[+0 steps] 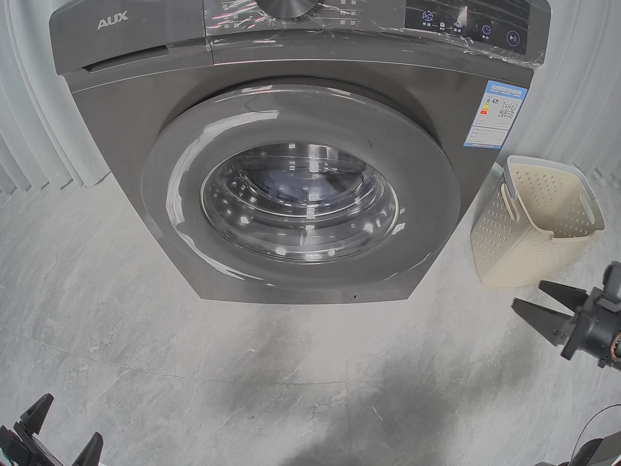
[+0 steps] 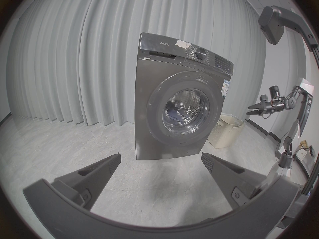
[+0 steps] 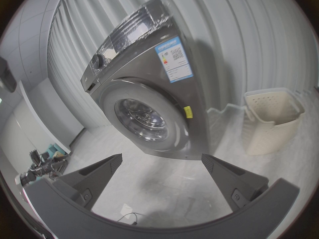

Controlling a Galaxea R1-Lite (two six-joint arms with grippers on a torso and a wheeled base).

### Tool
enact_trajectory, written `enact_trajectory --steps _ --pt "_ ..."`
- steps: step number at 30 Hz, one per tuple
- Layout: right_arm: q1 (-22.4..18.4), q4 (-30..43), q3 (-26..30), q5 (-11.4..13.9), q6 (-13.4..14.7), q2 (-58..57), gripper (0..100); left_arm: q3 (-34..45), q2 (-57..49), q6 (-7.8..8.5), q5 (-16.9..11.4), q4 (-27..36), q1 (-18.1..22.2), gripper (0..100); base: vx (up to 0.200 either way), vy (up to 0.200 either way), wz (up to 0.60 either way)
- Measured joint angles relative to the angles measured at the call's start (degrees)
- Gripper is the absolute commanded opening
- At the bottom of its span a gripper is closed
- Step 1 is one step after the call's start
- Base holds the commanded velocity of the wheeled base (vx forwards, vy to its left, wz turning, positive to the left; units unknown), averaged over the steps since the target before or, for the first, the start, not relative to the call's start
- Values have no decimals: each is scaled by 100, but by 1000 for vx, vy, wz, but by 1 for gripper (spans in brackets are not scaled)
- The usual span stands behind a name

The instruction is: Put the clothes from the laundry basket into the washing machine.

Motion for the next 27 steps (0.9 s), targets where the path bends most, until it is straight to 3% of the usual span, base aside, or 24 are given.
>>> enact_trajectory --steps 6,12,15,23,27 --pt "920 -1268 -568 -368 443 1724 100 0 2 0 -5 0 -5 100 0 0 0" --pt "1463 -1793 -1499 -558 670 2815 100 0 2 -5 -5 7 -6 100 200 0 0" --pt "1548 -1862 -1881 -599 714 3104 100 -2 2 12 -5 11 -11 100 200 0 0" --pt "1347 -1796 -2756 -594 763 3711 100 -2 5 23 -2 7 0 100 0 0 0" --pt "1181 -1681 -3123 -920 805 3929 100 -2 5 -2 -2 0 -5 100 0 0 0"
